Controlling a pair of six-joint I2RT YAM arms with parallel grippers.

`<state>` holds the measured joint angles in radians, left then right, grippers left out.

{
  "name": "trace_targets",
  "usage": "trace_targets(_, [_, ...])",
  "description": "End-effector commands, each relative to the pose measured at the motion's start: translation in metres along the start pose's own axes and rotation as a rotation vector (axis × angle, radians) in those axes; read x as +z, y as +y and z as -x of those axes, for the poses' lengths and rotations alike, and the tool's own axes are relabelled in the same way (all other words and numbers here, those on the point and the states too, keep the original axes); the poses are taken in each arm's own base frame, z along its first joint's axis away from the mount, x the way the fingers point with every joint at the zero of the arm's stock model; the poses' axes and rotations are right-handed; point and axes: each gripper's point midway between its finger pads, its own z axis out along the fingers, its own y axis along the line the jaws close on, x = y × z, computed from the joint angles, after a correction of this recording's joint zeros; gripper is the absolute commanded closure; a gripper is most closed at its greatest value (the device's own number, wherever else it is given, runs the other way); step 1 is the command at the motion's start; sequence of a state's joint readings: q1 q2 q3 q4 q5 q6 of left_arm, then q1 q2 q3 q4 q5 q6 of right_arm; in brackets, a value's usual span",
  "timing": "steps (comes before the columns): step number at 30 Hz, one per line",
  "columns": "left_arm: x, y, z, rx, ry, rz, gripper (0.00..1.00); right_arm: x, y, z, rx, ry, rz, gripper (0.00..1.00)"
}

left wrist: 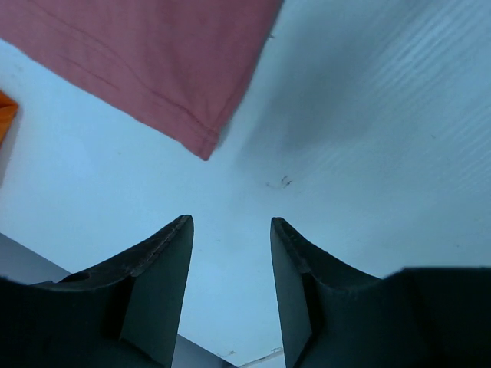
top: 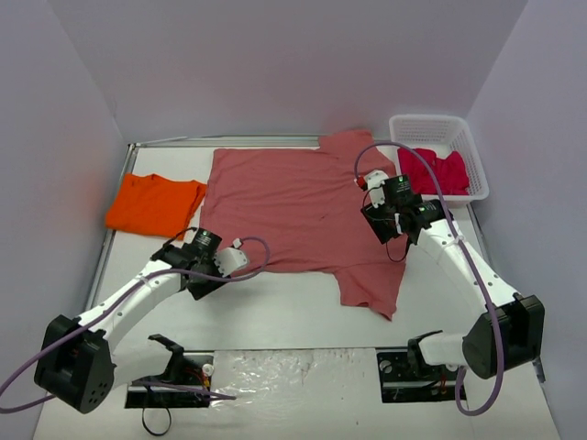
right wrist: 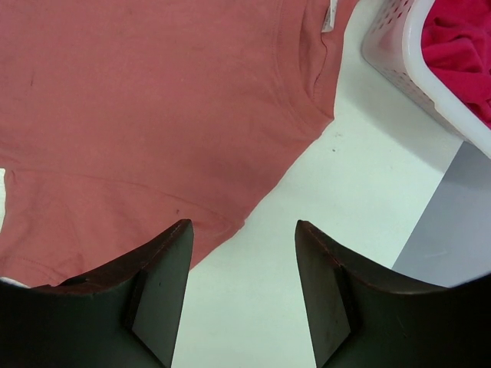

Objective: Fold and stack the t-shirts
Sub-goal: Grap the side of the flattened tshirt closest away from the robot with both arms

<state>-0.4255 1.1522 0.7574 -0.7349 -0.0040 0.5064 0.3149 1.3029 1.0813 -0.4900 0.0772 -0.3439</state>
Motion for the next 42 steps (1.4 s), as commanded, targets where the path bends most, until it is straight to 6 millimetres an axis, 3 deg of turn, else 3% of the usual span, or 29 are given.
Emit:
trace_targets(1, [0.002, -0.001, -0.003, 0.095, -0.003, 0.029, 0.56, -0.009, -0.007, 0.003, 0.015, 0.019, -0.031, 0.48])
trace_targets(10, [0.027, 0.02, 0.001, 0.126, -0.033, 0.178, 0.56, 0.005, -0.005, 0.004, 0.023, 0.076, -0.002, 0.47])
trace_targets(20, [0.039, 0.022, 0.013, 0.137, -0.059, 0.167, 0.56, 0.019, -0.005, 0.001, 0.021, 0.125, 0.006, 0.47])
trace_targets(32, [0.059, 0.024, 0.011, 0.155, -0.002, 0.163, 0.57, 0.021, -0.003, -0.004, 0.019, 0.137, 0.016, 0.47])
trace_targets(36, [0.06, 0.025, 0.014, 0.152, -0.008, 0.161, 0.63, 0.022, 0.0, -0.006, 0.017, 0.138, 0.028, 0.47])
trace_targets(42, [0.06, 0.022, 0.018, 0.147, -0.013, 0.137, 0.83, 0.021, 0.001, -0.006, 0.013, 0.137, 0.032, 0.47])
